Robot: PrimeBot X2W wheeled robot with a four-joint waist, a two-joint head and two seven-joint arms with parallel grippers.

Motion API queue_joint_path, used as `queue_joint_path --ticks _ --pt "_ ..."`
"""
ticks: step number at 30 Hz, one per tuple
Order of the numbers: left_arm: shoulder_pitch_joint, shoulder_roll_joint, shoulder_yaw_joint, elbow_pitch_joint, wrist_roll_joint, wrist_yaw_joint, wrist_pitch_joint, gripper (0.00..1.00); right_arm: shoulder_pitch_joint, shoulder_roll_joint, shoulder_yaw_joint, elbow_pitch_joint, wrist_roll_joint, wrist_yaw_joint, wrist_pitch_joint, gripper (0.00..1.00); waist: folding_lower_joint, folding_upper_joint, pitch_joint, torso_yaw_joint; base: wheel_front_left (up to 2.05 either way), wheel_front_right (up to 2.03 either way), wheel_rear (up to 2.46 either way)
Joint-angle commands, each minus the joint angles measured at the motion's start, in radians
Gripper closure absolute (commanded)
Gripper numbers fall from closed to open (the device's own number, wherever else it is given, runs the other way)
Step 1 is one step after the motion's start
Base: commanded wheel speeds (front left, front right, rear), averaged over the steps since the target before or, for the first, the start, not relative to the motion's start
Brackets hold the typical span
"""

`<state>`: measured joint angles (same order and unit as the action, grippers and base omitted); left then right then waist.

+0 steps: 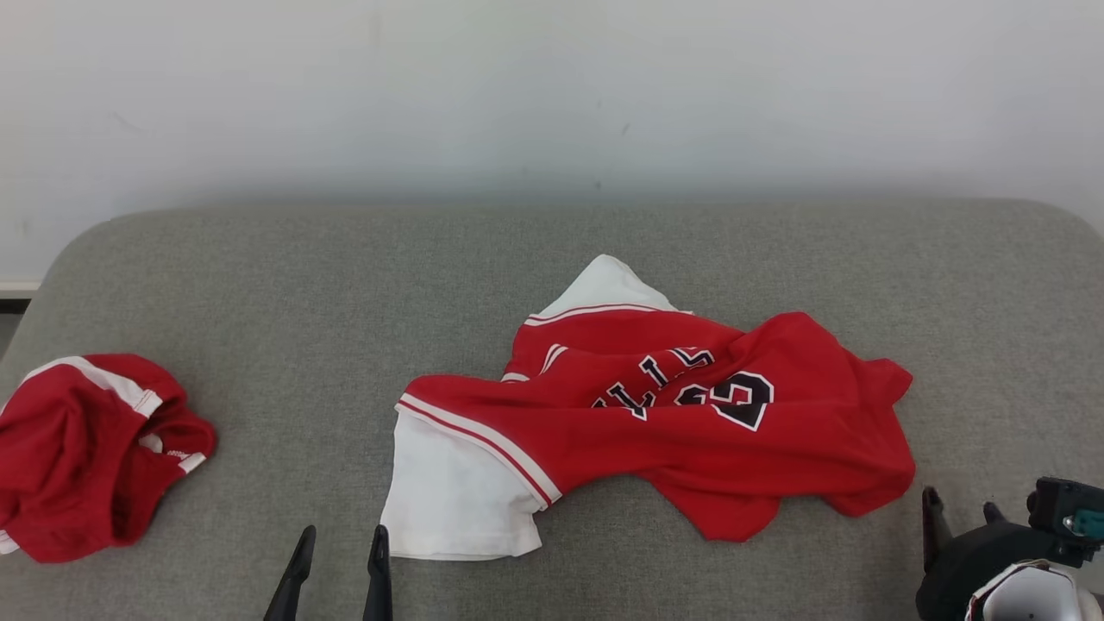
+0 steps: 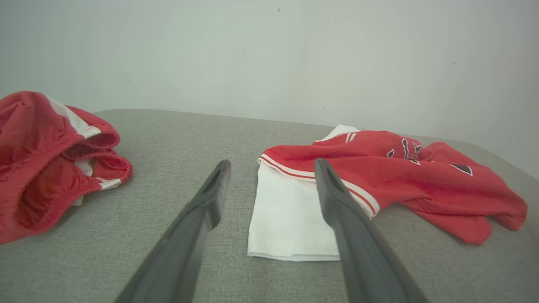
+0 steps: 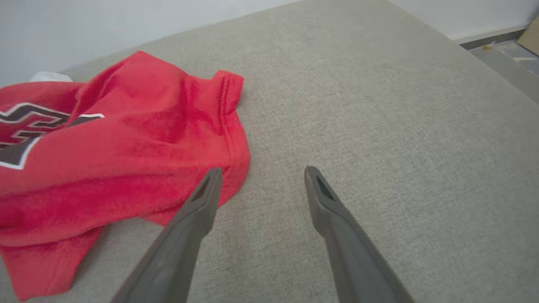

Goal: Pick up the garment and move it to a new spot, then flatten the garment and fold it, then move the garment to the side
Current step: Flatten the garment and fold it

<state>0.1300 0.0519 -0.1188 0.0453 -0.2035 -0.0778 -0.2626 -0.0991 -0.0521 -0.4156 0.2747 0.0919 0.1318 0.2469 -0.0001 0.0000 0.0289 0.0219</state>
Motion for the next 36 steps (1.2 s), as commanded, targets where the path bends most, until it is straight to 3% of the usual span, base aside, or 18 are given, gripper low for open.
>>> queue_joint_path --ticks 1,17,26,27,29,33,36 --pt "-0.020 -0.002 -0.002 0.004 0.000 -0.002 -0.003 0.00 -0.019 0.003 -0.016 0.018 -0.031 -0.002 0.048 0.00 0.0001 0.0000 0.018 0.010 0.00 0.00 0.00" --pt "-0.074 -0.002 -0.008 0.020 -0.009 -0.007 -0.003 0.00 -0.135 0.005 -0.019 0.160 -0.123 -0.002 0.173 0.00 0.0001 0.0000 0.107 0.061 0.00 0.00 0.00" --pt "-0.075 -0.002 -0.002 0.025 -0.015 -0.008 -0.003 0.00 -0.164 0.009 0.036 0.181 -0.116 0.001 0.161 0.00 0.0001 0.0000 0.118 0.069 0.00 0.00 0.00" --pt "-0.075 -0.002 -0.002 0.025 -0.016 -0.007 -0.003 0.00 -0.167 0.009 0.049 0.182 -0.112 0.001 0.158 0.45 0.0001 0.0000 0.119 0.068 0.00 0.00 0.00" --pt "-0.076 -0.002 -0.004 0.026 -0.018 -0.005 -0.003 0.00 -0.172 0.009 0.065 0.180 -0.104 0.001 0.147 1.00 0.0001 0.0000 0.118 0.064 0.00 0.00 0.00" --pt "-0.072 -0.002 -0.013 0.034 -0.022 -0.004 -0.003 0.00 -0.145 0.004 0.053 0.133 -0.060 0.000 0.114 1.00 0.0001 0.0000 0.103 0.062 0.00 0.00 0.00" --pt "-0.057 -0.002 -0.016 0.036 -0.026 -0.001 -0.003 0.00 -0.109 0.000 0.008 0.029 -0.026 0.000 0.073 1.00 0.0001 0.0000 0.084 0.060 0.00 0.00 0.00"
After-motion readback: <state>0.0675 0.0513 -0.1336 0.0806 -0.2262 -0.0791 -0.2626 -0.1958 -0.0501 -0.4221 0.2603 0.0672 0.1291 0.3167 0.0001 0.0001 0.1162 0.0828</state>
